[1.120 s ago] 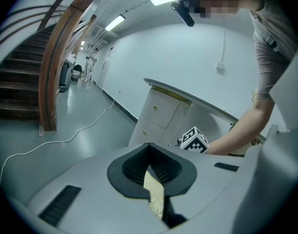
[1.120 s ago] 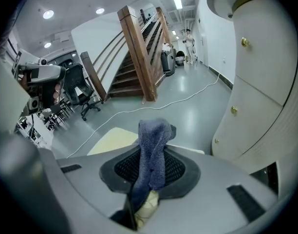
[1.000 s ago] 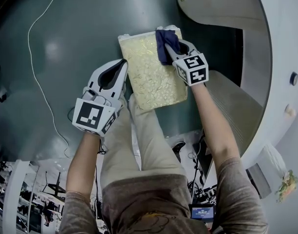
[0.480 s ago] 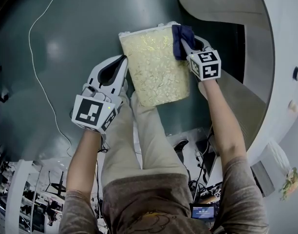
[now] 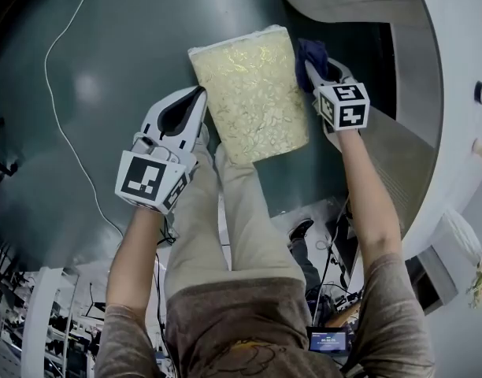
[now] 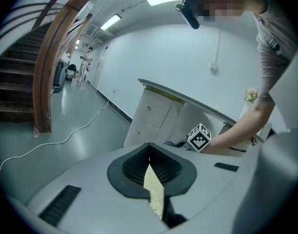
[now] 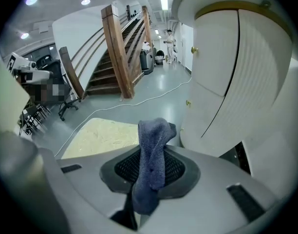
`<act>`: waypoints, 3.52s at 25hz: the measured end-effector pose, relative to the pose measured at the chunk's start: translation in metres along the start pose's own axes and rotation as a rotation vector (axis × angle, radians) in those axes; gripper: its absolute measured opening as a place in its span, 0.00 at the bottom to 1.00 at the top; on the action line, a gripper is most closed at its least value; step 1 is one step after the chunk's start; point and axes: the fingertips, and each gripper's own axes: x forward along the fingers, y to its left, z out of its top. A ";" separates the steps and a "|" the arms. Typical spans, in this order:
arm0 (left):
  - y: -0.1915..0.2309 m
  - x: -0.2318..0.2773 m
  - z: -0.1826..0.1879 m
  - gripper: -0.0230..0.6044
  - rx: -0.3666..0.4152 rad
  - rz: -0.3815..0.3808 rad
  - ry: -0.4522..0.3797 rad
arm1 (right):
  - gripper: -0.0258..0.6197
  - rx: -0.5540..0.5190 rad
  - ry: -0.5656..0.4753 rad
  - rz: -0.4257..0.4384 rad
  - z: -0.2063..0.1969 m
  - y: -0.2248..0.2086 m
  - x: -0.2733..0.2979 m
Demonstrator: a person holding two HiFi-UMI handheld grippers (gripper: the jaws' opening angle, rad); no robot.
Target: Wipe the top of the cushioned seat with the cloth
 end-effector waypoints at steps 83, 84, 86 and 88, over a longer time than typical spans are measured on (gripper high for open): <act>-0.039 -0.027 -0.017 0.06 0.047 -0.085 0.060 | 0.17 -0.079 0.110 -0.037 -0.088 0.034 -0.046; -0.041 -0.027 -0.016 0.06 0.050 -0.088 0.060 | 0.17 -0.067 0.102 -0.044 -0.089 0.032 -0.050; -0.046 -0.027 -0.014 0.06 0.058 -0.098 0.060 | 0.17 -0.064 0.076 -0.052 -0.087 0.032 -0.058; -0.053 -0.027 -0.012 0.06 0.067 -0.117 0.060 | 0.17 -0.067 0.047 -0.046 -0.084 0.040 -0.069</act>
